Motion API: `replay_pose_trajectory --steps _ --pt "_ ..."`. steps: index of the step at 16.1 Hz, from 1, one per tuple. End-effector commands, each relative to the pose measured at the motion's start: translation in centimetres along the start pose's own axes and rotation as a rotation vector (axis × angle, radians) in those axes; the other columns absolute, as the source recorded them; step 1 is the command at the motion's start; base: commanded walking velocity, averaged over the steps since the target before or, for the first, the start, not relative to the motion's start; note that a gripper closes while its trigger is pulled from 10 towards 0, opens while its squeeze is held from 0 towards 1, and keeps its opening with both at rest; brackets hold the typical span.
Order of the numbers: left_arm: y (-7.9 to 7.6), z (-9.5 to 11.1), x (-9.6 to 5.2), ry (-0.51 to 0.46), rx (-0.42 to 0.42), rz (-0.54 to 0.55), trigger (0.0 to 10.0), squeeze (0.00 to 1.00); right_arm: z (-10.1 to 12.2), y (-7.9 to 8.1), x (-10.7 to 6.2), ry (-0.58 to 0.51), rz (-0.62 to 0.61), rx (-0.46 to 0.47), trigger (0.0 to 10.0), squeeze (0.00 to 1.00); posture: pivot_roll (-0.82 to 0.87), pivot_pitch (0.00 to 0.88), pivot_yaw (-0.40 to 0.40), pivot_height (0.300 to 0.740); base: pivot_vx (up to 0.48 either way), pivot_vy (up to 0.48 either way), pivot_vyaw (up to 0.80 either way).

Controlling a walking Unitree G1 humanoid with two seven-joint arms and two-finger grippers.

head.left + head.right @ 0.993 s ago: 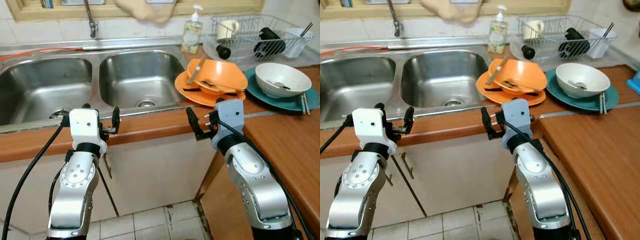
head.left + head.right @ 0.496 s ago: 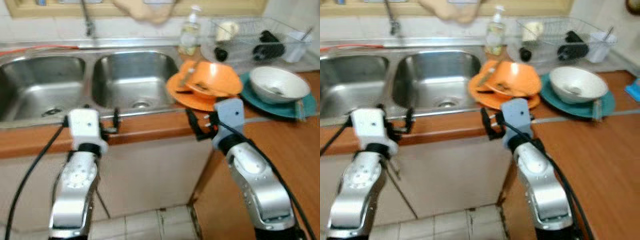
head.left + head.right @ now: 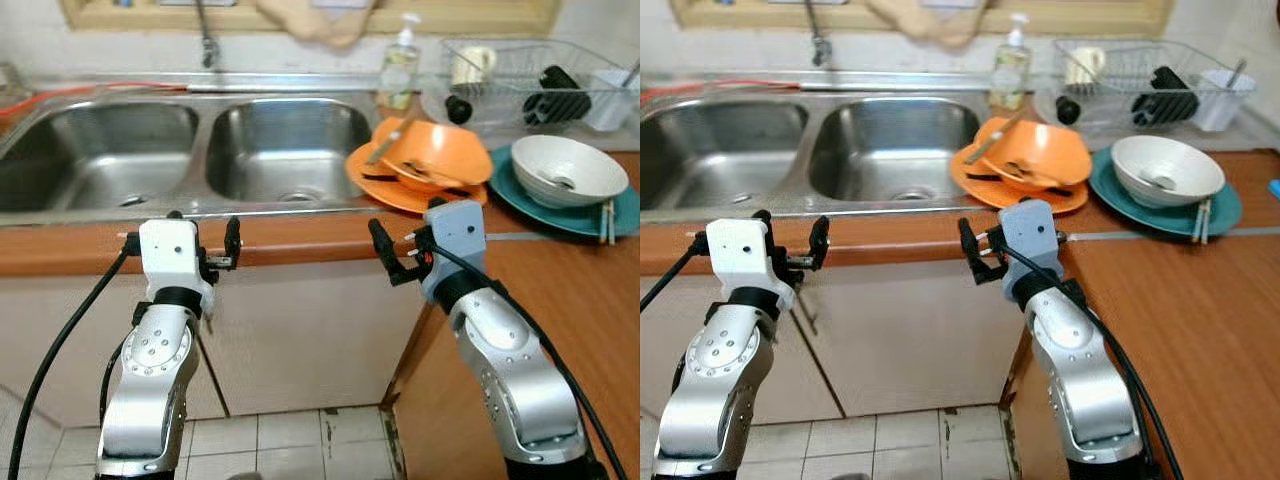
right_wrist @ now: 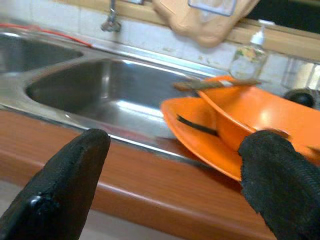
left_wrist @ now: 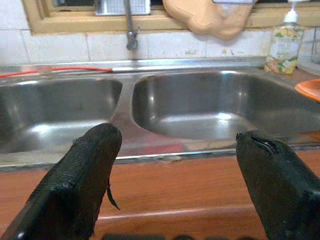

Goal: Kitchen organization

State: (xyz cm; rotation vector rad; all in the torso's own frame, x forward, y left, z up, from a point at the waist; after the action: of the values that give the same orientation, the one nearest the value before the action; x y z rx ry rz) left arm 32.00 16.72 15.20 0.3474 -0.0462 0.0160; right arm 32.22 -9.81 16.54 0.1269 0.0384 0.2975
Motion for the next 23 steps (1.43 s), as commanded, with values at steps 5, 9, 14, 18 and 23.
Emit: replay_pose_trajectory --steps 5,9,14,18,23 --pt "0.3 0.0 0.0 0.006 0.011 0.007 10.0 0.00 0.3 -0.1 0.0 -0.007 -0.011 -0.014 10.0 1.00 -0.11 0.000 -0.001 0.740 0.000 0.000 0.00" --pt "0.1 0.0 -0.1 0.007 0.011 -0.002 10.0 0.00 0.1 0.0 -0.1 0.001 -0.015 -0.014 10.0 1.00 -0.11 0.000 0.001 0.740 0.000 0.000 0.00" --pt "0.0 0.2 -0.1 -0.002 0.030 -0.020 10.0 0.00 0.1 -0.4 -0.4 -0.010 -0.049 -0.005 10.0 1.00 -0.10 0.000 0.010 0.740 0.000 0.000 0.00" --pt "0.2 1.0 -0.3 -0.037 0.017 -0.046 10.0 0.00 0.0 -0.1 -0.3 -0.022 -0.054 0.003 10.0 1.00 -0.09 0.000 0.009 0.740 0.000 0.000 0.00" --pt "-0.4 1.9 0.2 -0.079 0.008 -0.090 10.0 0.00 1.9 0.2 -0.2 -0.109 -0.037 0.048 10.0 1.00 -0.11 0.000 0.009 0.740 0.000 0.000 0.00"
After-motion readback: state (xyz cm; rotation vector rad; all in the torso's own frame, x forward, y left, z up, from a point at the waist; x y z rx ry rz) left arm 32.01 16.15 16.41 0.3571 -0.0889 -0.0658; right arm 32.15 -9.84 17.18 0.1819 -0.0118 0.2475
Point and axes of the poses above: a point about 5 cm out from each wrist's last joint towards the gripper, its own x axis pointing out of the wrist towards the gripper, its own z axis along the axis of the wrist's last joint, y = z × x, the point moved 6 cm from there along x, pointing out of the wrist towards the gripper, and after that the axes turned 15 degrees about x, right-handed, at the moved point
